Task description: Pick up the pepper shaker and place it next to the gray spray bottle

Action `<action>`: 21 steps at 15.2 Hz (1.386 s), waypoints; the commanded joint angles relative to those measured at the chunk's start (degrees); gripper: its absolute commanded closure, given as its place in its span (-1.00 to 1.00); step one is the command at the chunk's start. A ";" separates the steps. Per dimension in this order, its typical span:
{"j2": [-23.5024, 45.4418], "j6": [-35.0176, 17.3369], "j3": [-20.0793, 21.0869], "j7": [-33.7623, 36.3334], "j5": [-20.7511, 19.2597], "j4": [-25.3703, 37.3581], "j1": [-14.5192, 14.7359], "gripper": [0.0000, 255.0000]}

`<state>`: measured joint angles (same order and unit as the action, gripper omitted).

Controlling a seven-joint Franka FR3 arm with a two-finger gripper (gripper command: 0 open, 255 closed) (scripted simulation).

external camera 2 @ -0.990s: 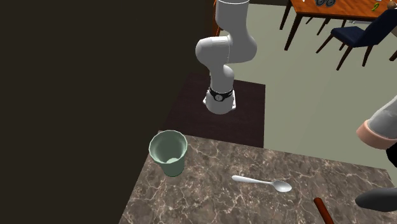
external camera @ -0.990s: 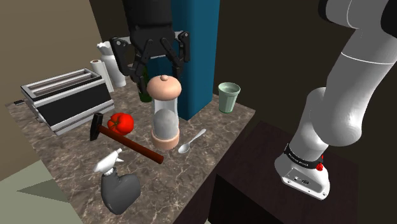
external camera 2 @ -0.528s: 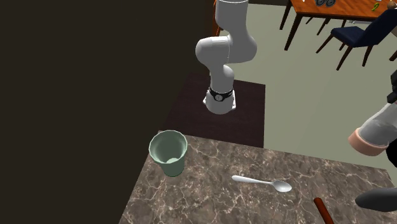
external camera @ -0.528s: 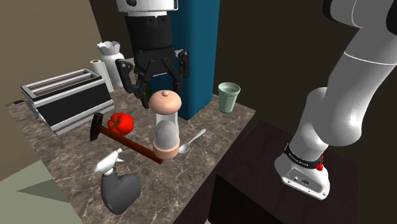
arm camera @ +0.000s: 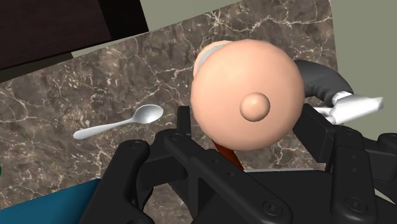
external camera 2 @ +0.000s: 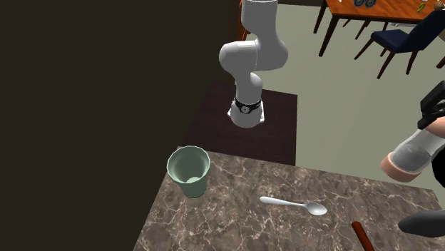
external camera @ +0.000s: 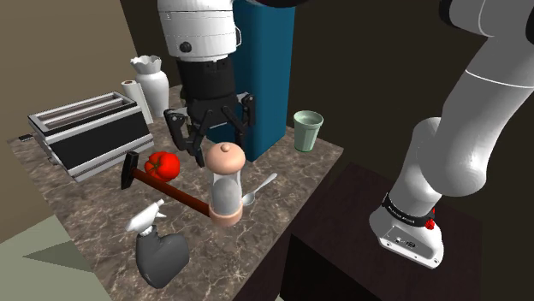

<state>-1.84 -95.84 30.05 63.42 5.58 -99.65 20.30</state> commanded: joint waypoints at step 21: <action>1.87 -16.80 0.32 -0.74 -0.56 -15.14 0.26 1.00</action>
<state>-0.07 -111.81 30.36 62.69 5.06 -114.10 20.54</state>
